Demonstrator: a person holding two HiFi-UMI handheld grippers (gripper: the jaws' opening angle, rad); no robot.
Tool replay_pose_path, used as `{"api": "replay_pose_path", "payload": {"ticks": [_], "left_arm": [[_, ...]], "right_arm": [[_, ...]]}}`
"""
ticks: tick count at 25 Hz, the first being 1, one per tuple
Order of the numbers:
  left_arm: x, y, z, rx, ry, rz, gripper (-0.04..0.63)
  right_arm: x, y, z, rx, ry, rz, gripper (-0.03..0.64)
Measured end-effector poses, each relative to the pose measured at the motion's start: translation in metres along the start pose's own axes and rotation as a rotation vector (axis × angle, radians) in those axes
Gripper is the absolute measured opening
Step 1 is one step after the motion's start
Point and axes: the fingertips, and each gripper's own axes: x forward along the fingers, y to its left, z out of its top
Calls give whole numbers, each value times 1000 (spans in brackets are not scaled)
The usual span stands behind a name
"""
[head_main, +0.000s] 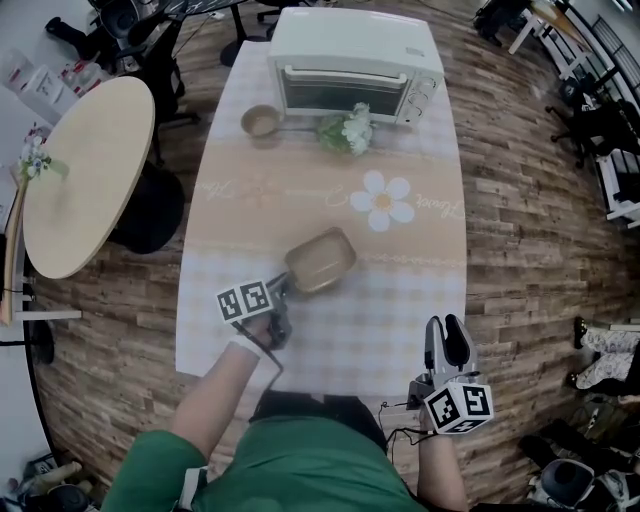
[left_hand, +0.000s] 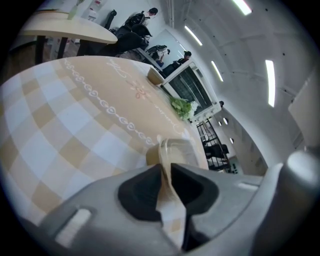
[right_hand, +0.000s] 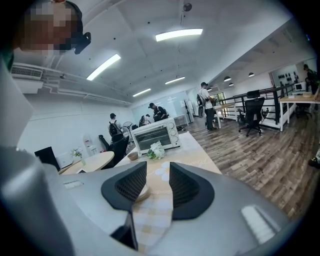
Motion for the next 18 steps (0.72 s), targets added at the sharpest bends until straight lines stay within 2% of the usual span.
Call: {"api": "replay_pose_path", "payload": {"ticks": [7, 18], "left_arm": [[-9, -7, 2, 30, -12, -13, 44], [-41, -33, 11, 110, -56, -84, 41]], "right_arm": [[0, 9, 4, -12, 6, 16, 143], [-13, 22, 13, -25, -16, 41, 143]]}}
